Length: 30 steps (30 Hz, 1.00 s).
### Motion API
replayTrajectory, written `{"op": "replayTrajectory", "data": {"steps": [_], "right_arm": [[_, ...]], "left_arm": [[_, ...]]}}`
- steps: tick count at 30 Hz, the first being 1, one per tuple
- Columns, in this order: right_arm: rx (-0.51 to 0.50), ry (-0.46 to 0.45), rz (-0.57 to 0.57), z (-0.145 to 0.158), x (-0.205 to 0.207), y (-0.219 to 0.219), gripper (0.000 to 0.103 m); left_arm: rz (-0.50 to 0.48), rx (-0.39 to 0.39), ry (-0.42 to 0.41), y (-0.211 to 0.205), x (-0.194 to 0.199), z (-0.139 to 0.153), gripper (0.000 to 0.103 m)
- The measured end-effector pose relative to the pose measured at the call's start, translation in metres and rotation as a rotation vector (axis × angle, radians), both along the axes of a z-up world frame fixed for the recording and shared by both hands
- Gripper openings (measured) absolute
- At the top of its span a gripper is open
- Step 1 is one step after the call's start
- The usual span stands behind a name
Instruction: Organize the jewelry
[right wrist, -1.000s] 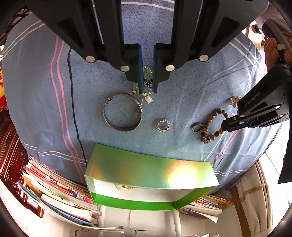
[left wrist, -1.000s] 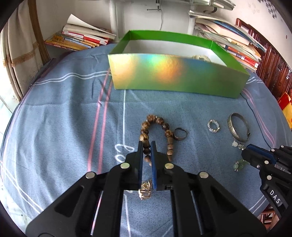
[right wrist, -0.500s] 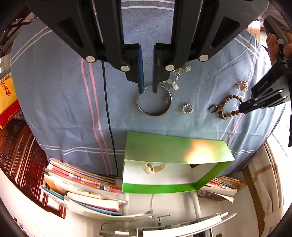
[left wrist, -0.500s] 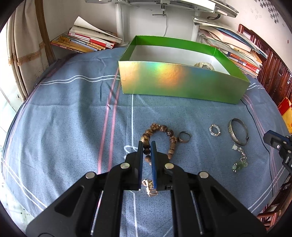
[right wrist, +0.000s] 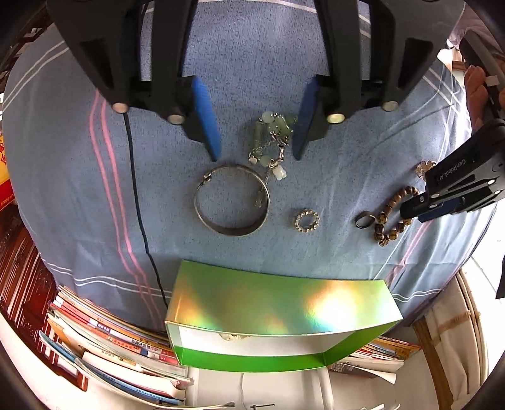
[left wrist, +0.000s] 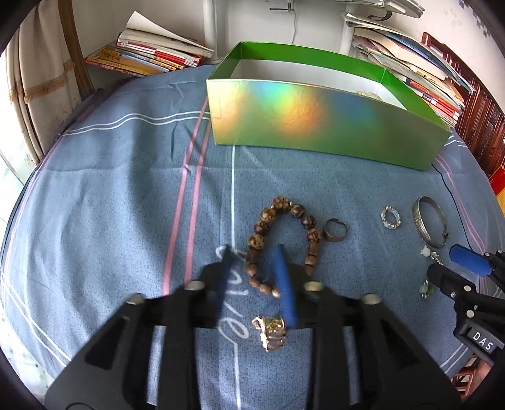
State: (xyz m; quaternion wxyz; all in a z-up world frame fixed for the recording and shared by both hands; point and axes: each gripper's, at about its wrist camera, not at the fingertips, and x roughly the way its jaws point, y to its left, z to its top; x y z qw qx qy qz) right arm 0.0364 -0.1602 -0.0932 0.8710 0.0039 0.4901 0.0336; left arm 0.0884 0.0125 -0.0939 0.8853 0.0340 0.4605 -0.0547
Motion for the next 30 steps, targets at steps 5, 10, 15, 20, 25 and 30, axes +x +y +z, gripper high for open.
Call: {"op": "replayTrajectory", "data": {"steps": [5, 10, 15, 20, 25, 30], "right_arm": [[-0.021, -0.021, 0.022, -0.003, 0.0, 0.007, 0.021], [-0.015, -0.031, 0.046, -0.003, -0.001, 0.011, 0.012], [0.004, -0.029, 0.046, 0.002, -0.003, 0.009, 0.011], [0.005, -0.08, 0.044, 0.023, -0.006, 0.01, 0.007], [0.01, -0.131, 0.039, 0.042, -0.007, 0.008, 0.007], [0.021, -0.154, 0.036, 0.055, -0.007, 0.004, 0.007]], "left_arm": [[-0.017, 0.0, 0.0, -0.002, 0.008, -0.003, 0.036], [-0.033, -0.028, -0.004, -0.001, 0.013, -0.004, 0.012], [-0.016, -0.042, -0.011, 0.003, 0.007, 0.002, 0.012], [-0.029, -0.028, -0.07, 0.001, -0.004, 0.025, 0.012], [-0.043, -0.032, -0.119, -0.003, -0.013, 0.046, 0.012], [-0.047, -0.04, -0.14, -0.004, -0.018, 0.058, 0.012]]}}
